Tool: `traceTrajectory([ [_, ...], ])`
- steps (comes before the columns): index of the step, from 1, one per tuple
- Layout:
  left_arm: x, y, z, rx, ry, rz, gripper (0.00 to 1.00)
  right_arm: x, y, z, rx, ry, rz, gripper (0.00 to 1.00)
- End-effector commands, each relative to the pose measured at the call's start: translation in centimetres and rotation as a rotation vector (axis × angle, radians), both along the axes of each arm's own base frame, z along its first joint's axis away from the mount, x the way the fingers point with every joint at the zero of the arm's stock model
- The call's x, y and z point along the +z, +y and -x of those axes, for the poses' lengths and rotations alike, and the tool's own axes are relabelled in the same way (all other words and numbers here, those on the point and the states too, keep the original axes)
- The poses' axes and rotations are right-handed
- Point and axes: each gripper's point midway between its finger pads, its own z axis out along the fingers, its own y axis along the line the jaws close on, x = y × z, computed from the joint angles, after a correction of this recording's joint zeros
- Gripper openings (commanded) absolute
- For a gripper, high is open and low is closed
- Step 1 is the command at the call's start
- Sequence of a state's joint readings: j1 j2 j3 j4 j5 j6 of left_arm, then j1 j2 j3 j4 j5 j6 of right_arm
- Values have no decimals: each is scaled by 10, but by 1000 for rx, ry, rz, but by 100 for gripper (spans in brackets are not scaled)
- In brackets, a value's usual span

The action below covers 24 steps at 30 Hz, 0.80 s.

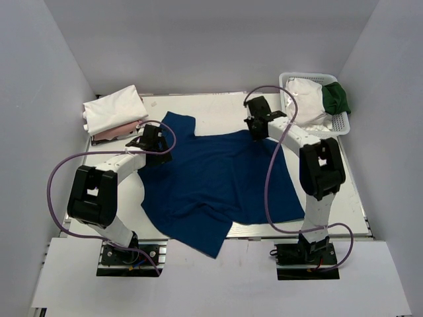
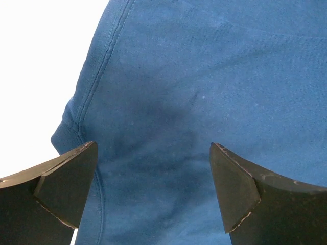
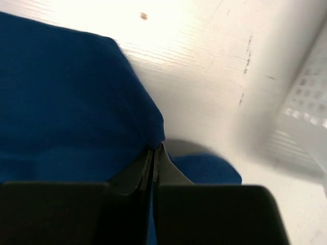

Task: Fold and stack the t-shirts
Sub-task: Flatten out the tshirt

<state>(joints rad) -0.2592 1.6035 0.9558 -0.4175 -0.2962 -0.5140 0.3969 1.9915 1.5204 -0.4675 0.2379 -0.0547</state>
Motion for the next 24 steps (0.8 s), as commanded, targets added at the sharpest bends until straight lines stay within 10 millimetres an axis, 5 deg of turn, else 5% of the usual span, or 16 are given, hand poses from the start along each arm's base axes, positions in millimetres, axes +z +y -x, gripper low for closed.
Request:
traceTrajectory([
  [1,15,-7,-8,-5,-48,11,100,38,18,25,-15,-86,85,0],
  [6,14,-10,-8,-2,-48,25,100,-12,72,102,-71,20,167,0],
  [7,14,-10,-8,5,-49,30,100,-13,66,109,-153,-10,218,0],
  [11,10,-10,-8,23,-38,50,100,-31,113,171,-134,-32,270,1],
  [13,7,-9,-7,24,-29,47,100,-42,146,200,-61,27,194,15],
  [15,7,-10,-10,31,-31,53,100,-35,173,200,-1,17,76,34],
  [16,4,-9,-10,36,-24,43,100,-19,175,208,51,19,6,62],
  [19,3,-8,-8,36,-15,40,100,-21,195,217,150,61,-131,68],
  [20,3,-7,-8,41,-18,33,100,7,211,219,213,51,-253,70],
  [24,3,-4,-6,46,-11,22,100,26,203,205,226,-3,-331,77],
])
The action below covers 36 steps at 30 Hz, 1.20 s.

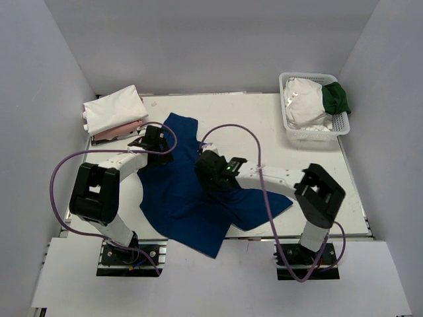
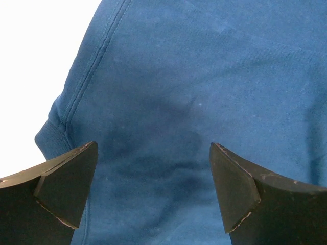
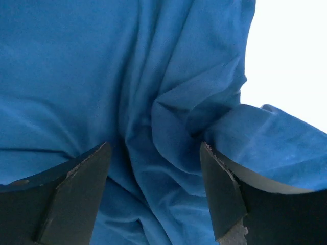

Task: Fold and stack the t-shirts
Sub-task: Flatten out the tshirt

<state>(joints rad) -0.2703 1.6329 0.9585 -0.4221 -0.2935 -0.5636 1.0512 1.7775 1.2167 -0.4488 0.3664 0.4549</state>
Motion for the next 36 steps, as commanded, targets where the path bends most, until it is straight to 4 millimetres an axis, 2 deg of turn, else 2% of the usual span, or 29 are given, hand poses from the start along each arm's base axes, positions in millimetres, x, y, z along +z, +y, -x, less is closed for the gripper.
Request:
traceTrajectory([
  [1,13,3,-9,23,-37,-8,100,40,23,-19,39,-60,-206,77],
  [2,13,3,-9,23,-37,-8,100,40,9,-35,-6,-62,-207,77],
  [6,12,7,-7,42,-33,-25,100,43,-1,-50,-13,28,-296,77],
  [8,4,8,-6,42,-10,-32,100,45,-6,-60,-33,38,-317,77],
  [10,3,7,-8,42,-7,-33,100,38,-12,-69,-52,58,-307,77],
  [13,-3,7,-9,42,8,-38,100,23,-22,-77,-79,101,-277,75],
  [15,-4,9,-9,47,17,-50,100,11,-27,-79,-96,141,-258,70],
  [18,-7,9,-8,46,26,-53,100,5,-21,-70,-64,205,-297,68],
  [20,-11,9,-7,46,35,-55,100,0,-19,-64,-42,247,-313,61],
  [21,-11,9,-7,46,35,-56,100,-2,-18,-62,-36,257,-316,54],
  [22,-8,8,-11,46,26,-53,100,-4,-19,-59,-25,265,-320,28],
  [24,-11,9,-10,46,35,-56,100,-3,-23,-59,-46,254,-315,0],
  [25,-14,10,-9,50,43,-66,100,-5,-31,-63,-81,240,-297,0],
  [26,-14,10,-9,50,43,-66,100,6,-35,-70,-100,197,-302,0],
  [27,-15,11,-7,58,50,-64,100,8,-40,-74,-115,174,-294,0],
  [31,-17,12,-10,62,58,-75,100,43,-54,-99,-163,49,-319,0],
  [36,-21,16,-7,69,81,-100,100,57,-93,-132,-289,-70,-257,0],
])
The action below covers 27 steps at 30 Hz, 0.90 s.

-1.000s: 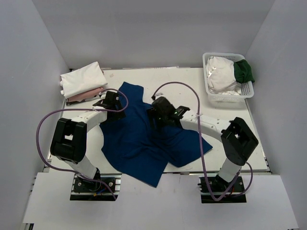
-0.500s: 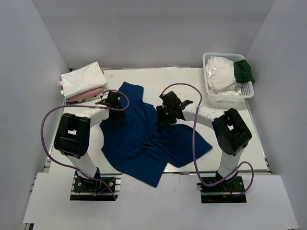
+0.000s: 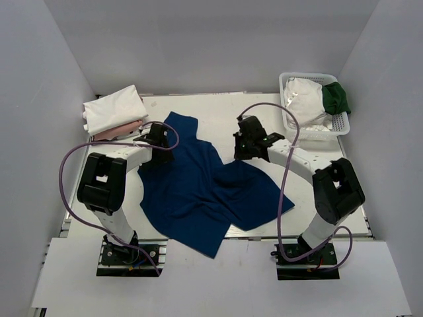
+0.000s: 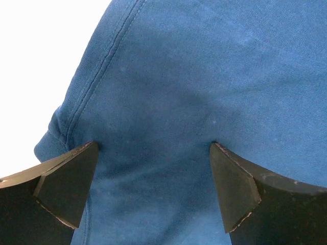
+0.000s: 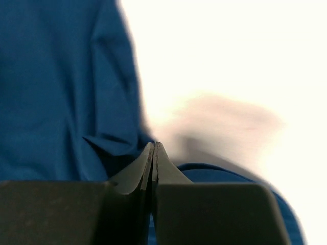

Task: Fold and stack the t-shirts
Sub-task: Flatten out the tshirt

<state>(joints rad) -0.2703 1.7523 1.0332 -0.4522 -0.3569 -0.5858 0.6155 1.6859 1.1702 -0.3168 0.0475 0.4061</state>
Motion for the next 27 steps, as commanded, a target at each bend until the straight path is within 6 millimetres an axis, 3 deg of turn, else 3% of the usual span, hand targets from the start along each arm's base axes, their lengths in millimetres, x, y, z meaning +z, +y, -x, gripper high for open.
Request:
traceTrajectory([
  [1,-3,9,3,25,26,-45,100,26,-27,-31,-102,-119,61,0],
  [3,-3,11,2,29,32,-57,100,29,-53,-52,-193,-167,132,0],
  [4,-4,13,2,32,40,-68,100,32,-80,-67,-290,-208,222,0],
  [6,-2,14,1,37,38,-77,100,29,-92,-73,-329,-210,259,0],
  [7,-1,15,-3,42,33,-88,100,36,-116,-81,-424,-255,347,0],
  [9,-2,15,-4,41,39,-90,100,31,-139,-92,-565,-257,395,0],
  [10,-2,16,-6,45,44,-100,100,41,-163,-95,-681,-305,481,0],
  [11,-7,16,-5,44,57,-104,100,30,-176,-88,-704,-262,554,0],
  [12,-3,15,-9,45,46,-100,100,44,-183,-98,-819,-301,520,0],
  [13,-8,16,-6,44,65,-106,100,38,-193,-100,-855,-291,551,0],
  [15,-8,15,-8,44,65,-106,100,32,-200,-120,-869,-280,528,0],
  [16,-8,15,-8,44,65,-106,100,31,-197,-121,-860,-273,517,0],
  [19,-5,14,-12,44,53,-103,100,36,-206,-153,-857,-290,441,1],
  [20,-2,13,-16,45,43,-100,100,45,-203,-161,-848,-300,418,7],
  [21,-2,13,-16,45,43,-100,100,51,-203,-165,-842,-300,411,35],
  [22,-2,13,-16,45,43,-100,100,56,-201,-166,-829,-298,395,52],
  [24,7,11,-24,46,15,-91,100,69,-199,-164,-821,-310,368,65],
  [27,17,8,-31,44,-14,-74,100,83,-178,-155,-710,-317,262,68],
])
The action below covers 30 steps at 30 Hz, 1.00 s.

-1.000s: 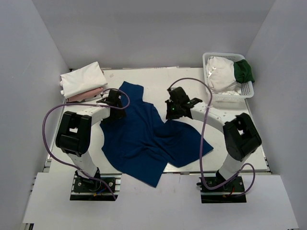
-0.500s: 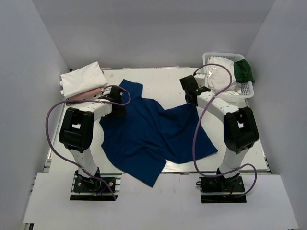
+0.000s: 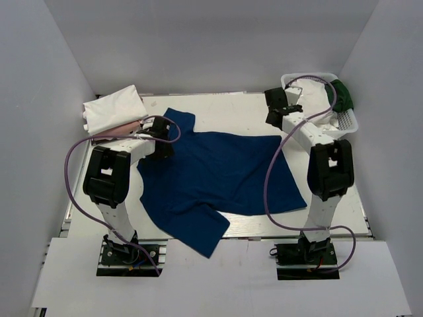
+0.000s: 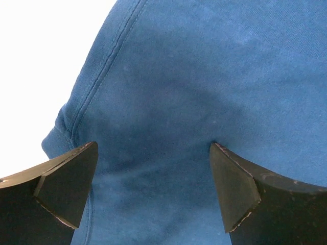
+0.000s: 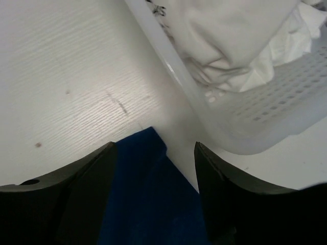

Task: Fold and stack the t-shirts
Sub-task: Flatten out the tshirt

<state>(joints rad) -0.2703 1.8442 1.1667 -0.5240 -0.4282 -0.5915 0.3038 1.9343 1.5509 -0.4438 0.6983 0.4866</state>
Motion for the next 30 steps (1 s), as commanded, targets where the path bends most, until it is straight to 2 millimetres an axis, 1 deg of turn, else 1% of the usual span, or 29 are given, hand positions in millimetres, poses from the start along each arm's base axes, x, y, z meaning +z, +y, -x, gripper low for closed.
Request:
traceTrajectory([
  [1,16,1,-9,8,-33,-4,100,35,23,10,148,-72,-84,69],
  [2,19,-6,-13,-14,-41,5,100,44,45,11,264,-98,-164,69],
  [3,29,-7,-18,-14,-69,12,100,38,54,14,309,-100,-190,69],
  [4,33,-8,-23,-23,-85,12,100,28,59,22,363,-75,-200,69],
  [5,40,-13,-30,-29,-104,30,100,29,68,25,404,-90,-227,71],
  [6,43,-16,-32,-35,-110,43,100,29,85,27,474,-89,-283,71],
  [7,51,-16,-38,-54,-135,39,100,20,90,28,496,-64,-293,71],
  [8,60,-24,-48,-67,-172,73,100,13,99,26,526,-36,-305,71],
  [9,65,-27,-54,-86,-193,81,100,1,98,33,525,27,-305,71],
  [10,60,-34,-62,-109,-193,101,100,-15,103,32,549,75,-305,69],
  [11,60,-38,-68,-123,-202,108,100,-8,109,23,556,62,-304,69],
  [12,58,-41,-72,-128,-199,115,100,-34,112,23,556,123,-300,69],
  [13,62,-45,-81,-134,-212,127,100,-35,116,19,569,134,-303,69],
  [14,58,-46,-84,-134,-207,126,100,-41,115,18,564,154,-303,69],
  [15,45,-46,-86,-141,-178,115,100,-60,117,14,559,194,-302,69],
  [16,44,-47,-91,-142,-181,115,100,-59,118,9,556,191,-302,69],
  [17,39,-48,-93,-141,-174,114,100,-65,117,8,548,206,-304,69],
  [18,27,-50,-92,-147,-141,119,100,-75,113,-1,523,220,-292,69],
  [20,15,-45,-91,-139,-115,133,100,-89,112,-7,510,236,-274,71],
  [21,11,-45,-91,-139,-106,131,100,-91,111,-18,499,225,-266,71],
  [22,4,-40,-88,-126,-87,105,100,-95,108,-17,489,247,-254,71],
  [23,5,-37,-88,-119,-89,92,100,-119,105,-14,469,300,-253,71],
  [24,4,-31,-86,-105,-83,66,100,-109,103,-29,448,267,-261,72],
  [25,-4,-30,-80,-104,-54,60,100,-113,102,-28,428,277,-266,72],
  [26,-3,-25,-81,-90,-60,34,100,-122,91,-33,387,289,-265,72],
  [27,-3,-22,-79,-84,-52,19,100,-122,90,-34,371,288,-266,72],
  [28,-3,-19,-79,-77,-55,6,100,-121,79,-40,335,276,-272,74],
  [29,-3,-17,-76,-64,-46,-2,100,-130,75,-40,314,293,-274,74],
  [30,-4,-14,-74,-59,-38,-15,100,-125,73,-46,291,279,-286,74],
])
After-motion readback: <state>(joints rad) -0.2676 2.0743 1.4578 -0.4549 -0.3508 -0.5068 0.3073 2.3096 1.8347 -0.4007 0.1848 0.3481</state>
